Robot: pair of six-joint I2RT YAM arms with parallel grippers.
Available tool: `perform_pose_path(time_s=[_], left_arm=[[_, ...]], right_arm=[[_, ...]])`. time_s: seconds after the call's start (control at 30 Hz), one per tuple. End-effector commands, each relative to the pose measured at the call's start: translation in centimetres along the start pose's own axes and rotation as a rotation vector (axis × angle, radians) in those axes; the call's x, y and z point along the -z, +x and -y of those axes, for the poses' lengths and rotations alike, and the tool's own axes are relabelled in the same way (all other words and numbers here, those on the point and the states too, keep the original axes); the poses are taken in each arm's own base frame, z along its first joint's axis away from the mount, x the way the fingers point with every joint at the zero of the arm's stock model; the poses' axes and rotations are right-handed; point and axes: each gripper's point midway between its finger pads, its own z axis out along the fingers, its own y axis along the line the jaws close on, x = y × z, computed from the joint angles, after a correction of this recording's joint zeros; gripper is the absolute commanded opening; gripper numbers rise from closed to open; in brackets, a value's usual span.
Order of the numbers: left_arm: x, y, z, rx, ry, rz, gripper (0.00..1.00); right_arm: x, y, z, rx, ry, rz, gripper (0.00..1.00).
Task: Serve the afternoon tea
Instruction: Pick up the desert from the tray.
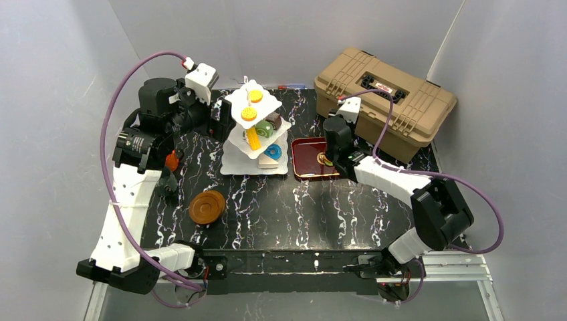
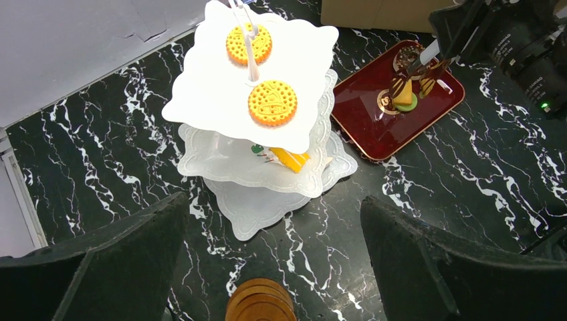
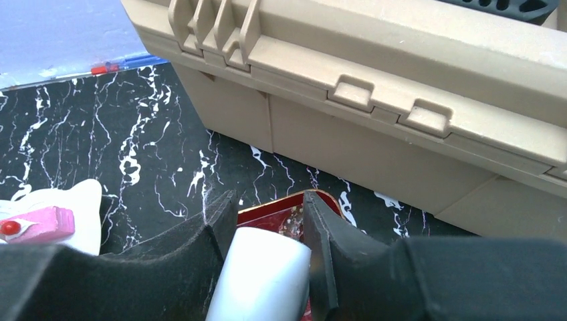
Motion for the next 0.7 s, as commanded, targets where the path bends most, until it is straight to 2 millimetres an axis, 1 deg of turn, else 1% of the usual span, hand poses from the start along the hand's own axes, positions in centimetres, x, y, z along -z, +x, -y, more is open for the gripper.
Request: perform_pose_path(time_s=[0.0,0.1,0.17,0.27,0.37,0.5,0.57,0.63,0.67], left_arm=[[1.1,-0.9,0.1,-0.018,0.0,0.044,0.98],[1.1,-0.9,0.1,-0.017,-0.002,0.045,0.98],[1.1,-1.0,0.1,-0.018,-0.003,0.046,0.98],[1.1,-0.8,0.1,-0.018,-0.006,0.042,0.98],[1.1,-0.7,0.0,-0.018,-0.008,0.041,0.98],[1.1,-0.8,0.0,-0.018,-0.009,0.044,0.98],[1.1,-0.8,0.0,-0.018,-0.009,0.045,0.98],[1.1,-0.8,0.0,-0.017,-0.009,0.045,0.98],[1.2,-0.8,0.0,-0.018,-0.009,0.046,0.98]], right_arm=[[-0.4,-2.8,-1.1,-0.088,-0.002,0.065,0.47],[-0.6,-2.3,-1.2,-0.078,0.0,0.057,0.45],[-0.7,-2.0,-1.2,-0.071,0.003,0.051,0.42],[-0.6,-1.6,-1.0,-0.069,0.004,0.05,0.32],[-0.5,-1.8,-0.8,-0.072,0.006,0.055,0.22],[-0.3,-2.0,-0.8,-0.071,-0.003,0.059,0.1],[-0.2,-2.3,-0.9,-0.076,-0.012,0.062,0.06],[0.2,-3.2,-1.0,-0.087,-0.033,0.076,0.01],[0.4,-3.7,-1.1,-0.092,-0.052,0.082,0.01]])
